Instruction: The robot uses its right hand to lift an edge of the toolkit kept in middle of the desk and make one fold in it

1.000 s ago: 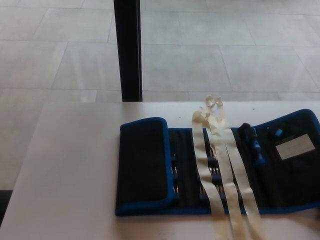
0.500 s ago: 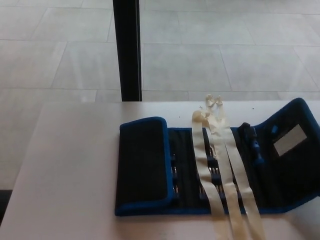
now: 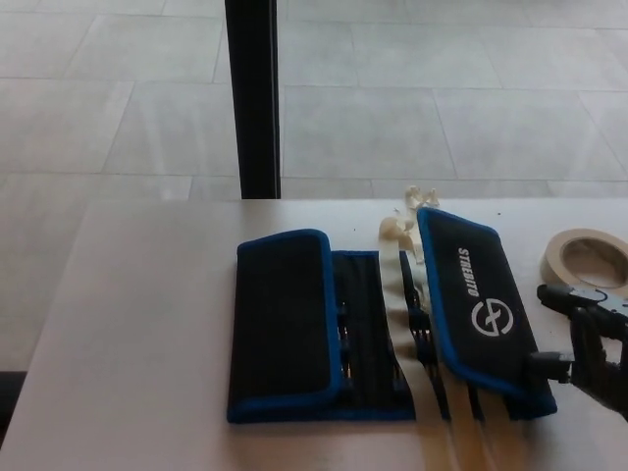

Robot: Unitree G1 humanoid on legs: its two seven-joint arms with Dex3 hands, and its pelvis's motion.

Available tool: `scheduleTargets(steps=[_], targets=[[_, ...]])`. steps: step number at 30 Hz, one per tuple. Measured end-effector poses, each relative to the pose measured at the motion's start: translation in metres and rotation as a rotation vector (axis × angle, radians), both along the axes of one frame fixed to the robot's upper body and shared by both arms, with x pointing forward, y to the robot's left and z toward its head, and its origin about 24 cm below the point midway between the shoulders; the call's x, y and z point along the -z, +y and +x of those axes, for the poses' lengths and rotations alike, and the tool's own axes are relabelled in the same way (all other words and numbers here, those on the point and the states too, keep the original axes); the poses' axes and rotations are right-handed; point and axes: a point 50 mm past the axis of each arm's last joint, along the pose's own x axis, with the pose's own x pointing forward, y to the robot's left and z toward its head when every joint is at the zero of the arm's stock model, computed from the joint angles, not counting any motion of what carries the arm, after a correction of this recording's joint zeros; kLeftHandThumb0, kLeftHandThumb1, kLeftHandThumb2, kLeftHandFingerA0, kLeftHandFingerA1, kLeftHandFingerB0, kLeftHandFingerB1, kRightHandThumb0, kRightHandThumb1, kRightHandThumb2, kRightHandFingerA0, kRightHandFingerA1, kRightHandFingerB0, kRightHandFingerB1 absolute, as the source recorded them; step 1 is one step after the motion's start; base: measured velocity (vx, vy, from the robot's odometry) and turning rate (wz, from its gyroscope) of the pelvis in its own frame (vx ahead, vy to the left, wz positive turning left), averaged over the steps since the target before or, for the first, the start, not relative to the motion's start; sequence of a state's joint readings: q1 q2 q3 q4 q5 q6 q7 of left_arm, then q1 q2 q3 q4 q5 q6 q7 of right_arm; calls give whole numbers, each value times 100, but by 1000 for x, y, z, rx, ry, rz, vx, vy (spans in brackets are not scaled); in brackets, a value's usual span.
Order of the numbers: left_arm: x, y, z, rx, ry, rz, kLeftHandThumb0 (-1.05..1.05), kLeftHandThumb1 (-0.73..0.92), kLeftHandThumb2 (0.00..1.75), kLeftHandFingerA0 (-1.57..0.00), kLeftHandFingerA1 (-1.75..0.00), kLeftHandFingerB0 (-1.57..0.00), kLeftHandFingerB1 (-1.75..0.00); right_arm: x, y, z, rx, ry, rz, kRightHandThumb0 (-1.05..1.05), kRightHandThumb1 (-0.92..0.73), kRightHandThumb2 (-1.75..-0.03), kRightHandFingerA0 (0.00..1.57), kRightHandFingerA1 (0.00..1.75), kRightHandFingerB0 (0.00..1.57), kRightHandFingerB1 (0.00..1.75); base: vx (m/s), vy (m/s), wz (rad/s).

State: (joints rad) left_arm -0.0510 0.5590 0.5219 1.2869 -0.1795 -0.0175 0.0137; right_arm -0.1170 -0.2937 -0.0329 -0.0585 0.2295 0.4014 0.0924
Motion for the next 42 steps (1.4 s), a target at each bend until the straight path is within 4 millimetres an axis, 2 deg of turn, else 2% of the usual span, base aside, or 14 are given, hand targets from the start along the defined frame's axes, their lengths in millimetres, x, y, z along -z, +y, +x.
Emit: scheduleTargets(steps=[2,3,4,6,12,13,19,20,21,29,30,33,34,42], targets=[[0,0,1,1,-2,0,-66,84,65,-61,-64,-42,-51,1,2,0,-20,-6,-52,-64,-62,-101,38,63,26,52,0,0,0],[0,0,1,1,-2,0,-66,84,65,-62,-63,-44,-52,2,2,1,-27,-8,-76,-69,-83,-65,40,51,37,39,0,0,0],[0,0,1,2,-3,0,-66,84,65,-62,-62,-45,-52,3,2,1,-33,-6,-103,-65,-64,-104,38,63,24,51,0,0,0],[0,0,2,3,-4,0,-66,84,65,-60,-63,-44,-53,7,2,1,-46,4,-160,-69,-84,-65,42,51,38,39,0,0,0],[-1,0,4,7,-6,1,-66,83,64,-63,-62,-49,-54,12,2,4,-78,3,-308,-71,-86,-66,46,52,38,39,0,0,0],[-1,0,4,7,-7,1,-66,83,64,-64,-63,-47,-53,12,2,5,-81,1,-328,-70,-69,-106,41,61,30,51,0,0,0],[-1,-1,7,12,-11,1,-67,85,65,-60,-65,-47,-55,21,6,9,-115,21,-473,-73,-91,-67,46,56,35,39,0,0,0],[-1,-1,7,13,-12,1,-67,85,65,-61,-65,-48,-55,20,9,11,-126,13,-499,-70,-71,-108,42,64,29,53,0,0,0],[-1,-1,8,15,-13,2,-67,85,65,-60,-63,-45,-53,20,11,13,-135,7,-519,-72,-90,-67,44,57,34,39,0,0,0],[-2,-2,12,23,-17,2,-67,84,65,-62,-63,-47,-53,22,29,22,-208,-37,-696,-72,-91,-67,45,58,34,38,0,0,0],[-2,-2,13,25,-17,2,-67,84,64,-63,-63,-48,-53,23,30,23,-218,-43,-720,-71,-73,-108,43,66,28,52,0,0,0],[-2,-2,14,31,-17,3,-68,85,65,-61,-64,-48,-53,24,36,24,-247,-65,-791,-71,-92,-67,47,69,34,39,0,0,0],[-2,-2,15,32,-17,3,-68,85,65,-61,-64,-49,-53,24,37,24,-255,-72,-811,-70,-73,-110,44,69,25,52,0,0,0],[-2,-3,15,41,-10,4,-67,84,65,-61,-64,-48,-54,25,40,21,-338,-134,-1004,-72,-92,-69,41,58,31,39,0,0,0]])
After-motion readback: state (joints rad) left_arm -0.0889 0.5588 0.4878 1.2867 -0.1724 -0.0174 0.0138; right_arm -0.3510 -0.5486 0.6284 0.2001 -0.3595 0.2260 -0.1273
